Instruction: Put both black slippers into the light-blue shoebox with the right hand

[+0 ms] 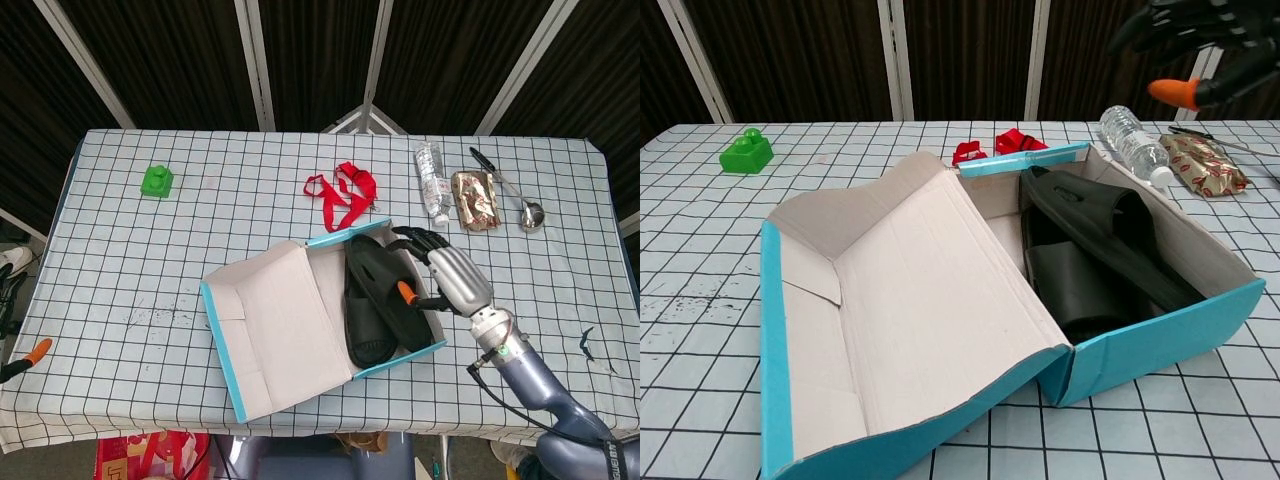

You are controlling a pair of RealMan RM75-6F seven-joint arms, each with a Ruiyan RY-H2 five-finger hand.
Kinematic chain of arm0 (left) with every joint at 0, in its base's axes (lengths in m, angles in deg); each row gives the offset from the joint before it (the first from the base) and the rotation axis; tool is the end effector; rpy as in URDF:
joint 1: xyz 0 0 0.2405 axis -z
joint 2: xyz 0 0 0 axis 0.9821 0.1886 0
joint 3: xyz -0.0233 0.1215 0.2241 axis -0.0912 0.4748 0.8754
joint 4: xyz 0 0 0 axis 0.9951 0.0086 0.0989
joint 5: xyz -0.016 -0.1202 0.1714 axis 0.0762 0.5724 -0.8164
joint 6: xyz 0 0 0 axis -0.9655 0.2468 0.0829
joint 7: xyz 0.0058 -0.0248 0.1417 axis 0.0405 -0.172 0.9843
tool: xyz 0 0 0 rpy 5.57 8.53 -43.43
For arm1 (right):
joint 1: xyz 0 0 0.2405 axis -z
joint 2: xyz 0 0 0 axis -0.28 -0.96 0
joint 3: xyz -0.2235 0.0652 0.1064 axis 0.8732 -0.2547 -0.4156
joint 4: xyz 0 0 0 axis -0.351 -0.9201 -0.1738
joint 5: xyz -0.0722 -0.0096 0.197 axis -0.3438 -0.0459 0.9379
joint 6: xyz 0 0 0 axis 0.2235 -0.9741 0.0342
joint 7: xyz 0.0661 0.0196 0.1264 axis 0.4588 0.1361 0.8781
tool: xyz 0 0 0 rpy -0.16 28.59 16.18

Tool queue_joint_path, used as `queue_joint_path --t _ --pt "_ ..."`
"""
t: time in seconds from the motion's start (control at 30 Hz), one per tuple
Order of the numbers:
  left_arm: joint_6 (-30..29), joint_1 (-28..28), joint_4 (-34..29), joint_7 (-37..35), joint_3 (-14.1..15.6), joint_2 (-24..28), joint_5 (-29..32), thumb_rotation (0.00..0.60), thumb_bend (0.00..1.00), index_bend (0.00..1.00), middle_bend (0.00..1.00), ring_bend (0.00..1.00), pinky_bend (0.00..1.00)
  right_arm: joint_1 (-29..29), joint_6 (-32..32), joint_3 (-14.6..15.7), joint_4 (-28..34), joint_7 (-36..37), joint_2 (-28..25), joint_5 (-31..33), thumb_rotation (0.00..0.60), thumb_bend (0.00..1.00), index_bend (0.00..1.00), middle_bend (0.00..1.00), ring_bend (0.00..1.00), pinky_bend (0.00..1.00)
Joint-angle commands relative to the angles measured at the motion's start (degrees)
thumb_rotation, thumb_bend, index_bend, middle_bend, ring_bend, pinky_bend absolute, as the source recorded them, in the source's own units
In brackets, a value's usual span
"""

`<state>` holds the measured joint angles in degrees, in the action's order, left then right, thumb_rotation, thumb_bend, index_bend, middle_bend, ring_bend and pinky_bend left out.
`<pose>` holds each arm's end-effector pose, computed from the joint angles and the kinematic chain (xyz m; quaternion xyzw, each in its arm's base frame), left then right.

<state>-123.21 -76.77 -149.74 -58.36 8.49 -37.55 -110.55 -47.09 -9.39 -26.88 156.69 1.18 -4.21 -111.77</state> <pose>-0.3065 0.1664 0.1771 -0.5905 -0.2805 -0.4296 0.6230 -0.1422 -0.3067 0.1240 0.6624 -0.4438 0.4916 0.3502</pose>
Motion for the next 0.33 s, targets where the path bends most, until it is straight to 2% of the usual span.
queue_joint_path --t 0.03,0.17,0.33 --pt "1.04 0.04 -1.22 1.46 0.56 0.57 0.02 0.600 0.12 0.01 0.00 0.00 0.02 13.13 -20.89 10.04 -0.67 -29.26 0.21 -11.20 0.600 0.46 0.27 0.14 0.11 0.12" --pt "2.19 0.23 -1.48 3.22 0.84 0.44 0.24 0.600 0.12 0.01 0.00 0.00 0.02 16.95 -24.26 12.96 -2.25 -30.85 -0.23 -12.53 0.600 0.46 0.26 0.14 0.11 0.12" --pt "3.29 0.70 -1.21 4.31 0.36 0.11 1.22 0.600 0.13 0.01 0.00 0.00 0.02 19.09 -26.65 12.81 -5.24 -34.79 1.15 -10.53 0.600 0.46 0.23 0.12 0.11 0.12"
